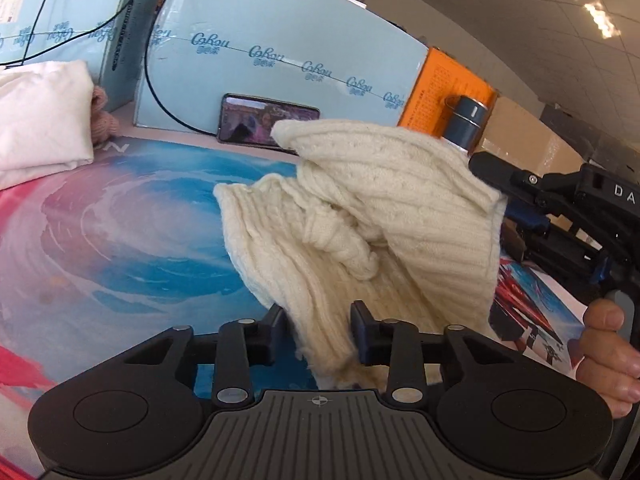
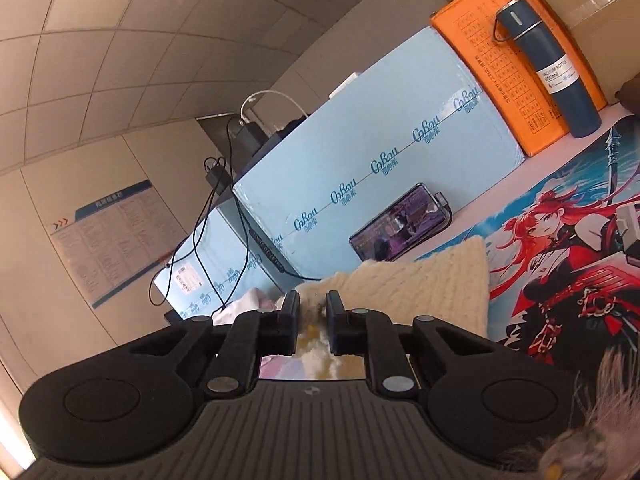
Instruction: Fold clothes
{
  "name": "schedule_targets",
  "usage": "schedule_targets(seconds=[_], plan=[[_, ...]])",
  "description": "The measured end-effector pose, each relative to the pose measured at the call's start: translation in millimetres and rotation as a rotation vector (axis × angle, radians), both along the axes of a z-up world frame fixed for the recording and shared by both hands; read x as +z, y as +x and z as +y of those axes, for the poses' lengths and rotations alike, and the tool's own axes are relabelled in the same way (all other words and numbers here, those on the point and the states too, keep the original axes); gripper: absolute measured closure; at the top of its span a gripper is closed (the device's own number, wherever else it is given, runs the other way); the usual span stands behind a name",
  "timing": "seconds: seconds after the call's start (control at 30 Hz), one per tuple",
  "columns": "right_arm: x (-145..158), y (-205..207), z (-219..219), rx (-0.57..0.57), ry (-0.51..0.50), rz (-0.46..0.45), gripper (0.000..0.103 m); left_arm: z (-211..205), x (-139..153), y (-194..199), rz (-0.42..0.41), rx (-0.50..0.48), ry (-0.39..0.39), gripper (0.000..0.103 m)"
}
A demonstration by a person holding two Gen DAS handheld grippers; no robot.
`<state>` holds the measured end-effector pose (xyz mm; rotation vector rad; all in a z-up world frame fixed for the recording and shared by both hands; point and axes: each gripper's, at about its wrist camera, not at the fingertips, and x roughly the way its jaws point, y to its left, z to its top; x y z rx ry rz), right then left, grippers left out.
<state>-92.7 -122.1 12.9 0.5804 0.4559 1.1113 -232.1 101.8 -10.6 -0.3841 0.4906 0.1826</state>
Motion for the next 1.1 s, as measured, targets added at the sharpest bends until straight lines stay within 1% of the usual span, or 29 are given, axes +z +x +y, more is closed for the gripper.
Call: schedule_targets(seconds=[0.07, 0.13, 0.27, 0.4, 0.47, 0.53, 0.7, 0.73, 0.8, 0.83, 0.9, 0.93, 1.0, 1.03, 1.1], plan=[[1.7, 5.6, -19.3, -0.054, 0.024, -0.004, 0.091, 0.7, 1.7, -1.5, -0.03, -0.007, 0.006, 0.08], [3.0, 9.9, -36.5, -0.101, 0.036, -0.013, 0.091, 7.9, 3.4, -4.4, -0.052, 0.009, -0.011, 0.08], [0.0, 10.2, -65.1, -0.173, 0.04, -0.03, 0.092, 14.7, 2.8, -10.6, -0.066, 0.04, -0.028, 0.081], [-11.1, 20.0, -101.4, -0.284, 0.068, 0.046, 0.092, 17.1, 0.5, -12.0, -0.067, 0.045, -0.043, 0.08], [-16.6, 20.7, -115.7, -0.348, 0.049, 0.056, 0.095, 18.4, 0.7, -10.2, -0.067, 0.041, -0.044, 0.08], [-21.8, 19.3, -124.8, -0.39, 0.018, 0.062, 0.095, 19.6, 0.5, -8.9, -0.066, 0.037, -0.046, 0.08], [-35.4, 20.4, -135.8, -0.402, -0.026, 0.094, 0.094, 20.9, -4.9, -7.1, -0.051, 0.039, -0.061, 0.08], [-36.8, 23.5, -136.9, -0.389, -0.01, 0.112, 0.089, 21.3, -5.5, -7.1, -0.051, 0.04, -0.064, 0.08], [-39.2, 31.5, -138.7, -0.356, 0.026, 0.163, 0.042, 22.1, -6.6, -7.0, -0.05, 0.042, -0.071, 0.08], [-40.9, 38.8, -139.0, -0.323, 0.063, 0.217, 0.007, 22.3, -6.7, -7.2, -0.05, 0.042, -0.073, 0.08], [-44.3, 52.9, -137.4, -0.243, 0.144, 0.304, 0.006, 22.4, -7.2, -6.9, -0.048, 0.042, -0.076, 0.08], [-42.0, 57.7, -132.3, -0.229, 0.126, 0.304, 0.006, 22.4, -7.3, -6.5, -0.047, 0.042, -0.077, 0.079], [-33.9, 59.9, -119.5, -0.288, 0.016, 0.239, 0.007, 22.2, -7.5, -5.7, -0.046, 0.041, -0.078, 0.079], [-30.3, 60.4, -112.6, -0.318, -0.044, 0.206, 0.01, 22.0, -7.7, -5.3, -0.046, 0.041, -0.077, 0.079], [-27.6, 59.0, -99.9, -0.353, -0.143, 0.152, 0.021, 21.8, -8.3, -4.7, -0.044, 0.04, -0.076, 0.079]])
